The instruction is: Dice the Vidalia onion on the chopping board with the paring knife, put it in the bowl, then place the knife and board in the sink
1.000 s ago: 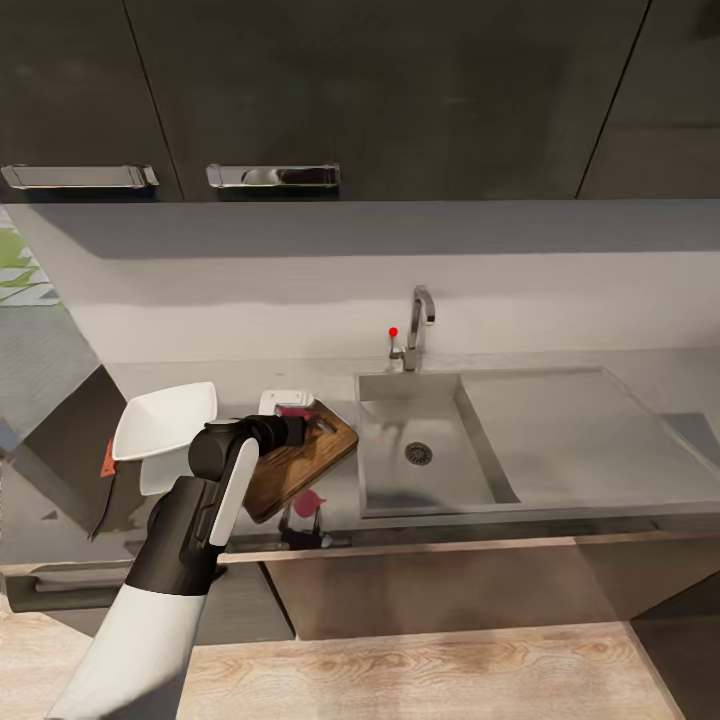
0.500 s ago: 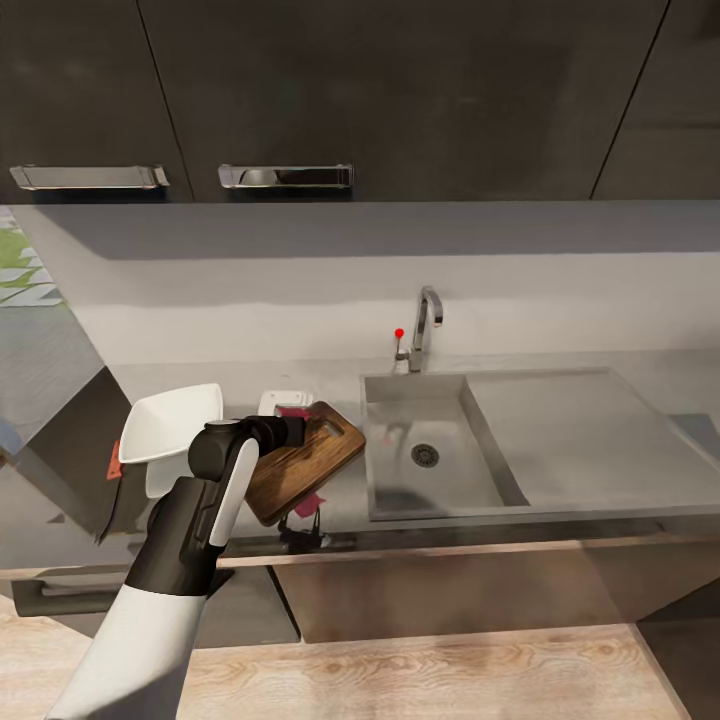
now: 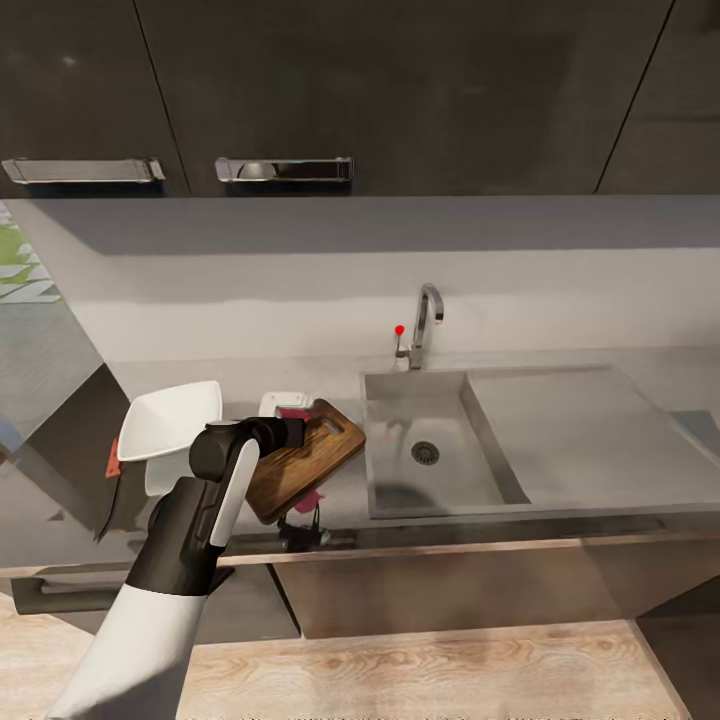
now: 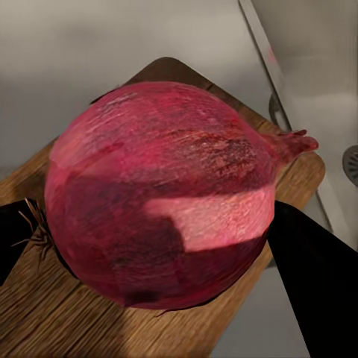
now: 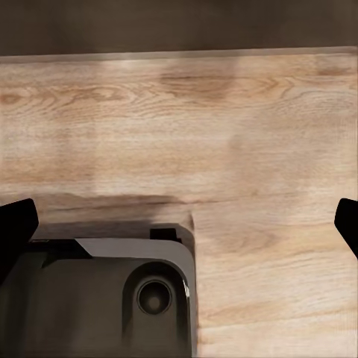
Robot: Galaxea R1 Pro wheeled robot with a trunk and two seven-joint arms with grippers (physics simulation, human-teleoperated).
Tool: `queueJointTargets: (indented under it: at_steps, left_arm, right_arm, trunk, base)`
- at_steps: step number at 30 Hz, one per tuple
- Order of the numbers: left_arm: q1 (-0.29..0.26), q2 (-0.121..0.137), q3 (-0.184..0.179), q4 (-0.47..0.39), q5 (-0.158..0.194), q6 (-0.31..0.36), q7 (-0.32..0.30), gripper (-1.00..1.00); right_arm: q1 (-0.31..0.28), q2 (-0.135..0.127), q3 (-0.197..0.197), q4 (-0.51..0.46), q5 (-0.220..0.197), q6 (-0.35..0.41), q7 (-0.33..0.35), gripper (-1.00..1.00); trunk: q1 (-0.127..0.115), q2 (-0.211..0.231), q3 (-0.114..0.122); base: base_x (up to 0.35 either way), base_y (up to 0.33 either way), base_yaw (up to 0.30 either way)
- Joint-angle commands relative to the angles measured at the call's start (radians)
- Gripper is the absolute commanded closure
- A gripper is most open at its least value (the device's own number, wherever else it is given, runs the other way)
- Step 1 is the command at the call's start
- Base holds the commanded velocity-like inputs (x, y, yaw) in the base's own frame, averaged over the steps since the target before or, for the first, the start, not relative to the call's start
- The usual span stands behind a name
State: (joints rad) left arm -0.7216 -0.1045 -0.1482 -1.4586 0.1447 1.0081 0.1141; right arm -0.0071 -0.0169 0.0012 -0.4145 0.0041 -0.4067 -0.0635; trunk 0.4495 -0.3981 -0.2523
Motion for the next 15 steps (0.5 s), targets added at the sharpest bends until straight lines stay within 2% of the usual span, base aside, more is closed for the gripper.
queueJointTargets:
  at_steps: [1,5,15]
  left_arm:
    - [-0.001,0.0,-0.001,0.001,0.011,0.004,0.011,1.0]
    - [-0.001,0.0,-0.001,0.004,0.011,0.004,0.011,1.0]
    - [-0.001,0.0,-0.001,0.01,0.011,0.003,0.01,1.0]
  right_arm:
    - [-0.001,0.0,0.0,0.0,0.001,-0.003,-0.002,-1.0]
    - [-0.001,0.0,0.0,0.0,0.001,-0.003,-0.003,-1.0]
    - [-0.001,0.0,0.001,0.0,0.001,-0.003,-0.003,-1.0]
  trunk:
    - [0.0,-0.002,-0.003]
    - [0.0,-0.002,-0.009]
    - [0.0,-0.002,-0.025]
  base:
    - [0.0,0.0,0.0]
    - [0.015,0.01,0.0]
    - [0.091,0.069,0.045]
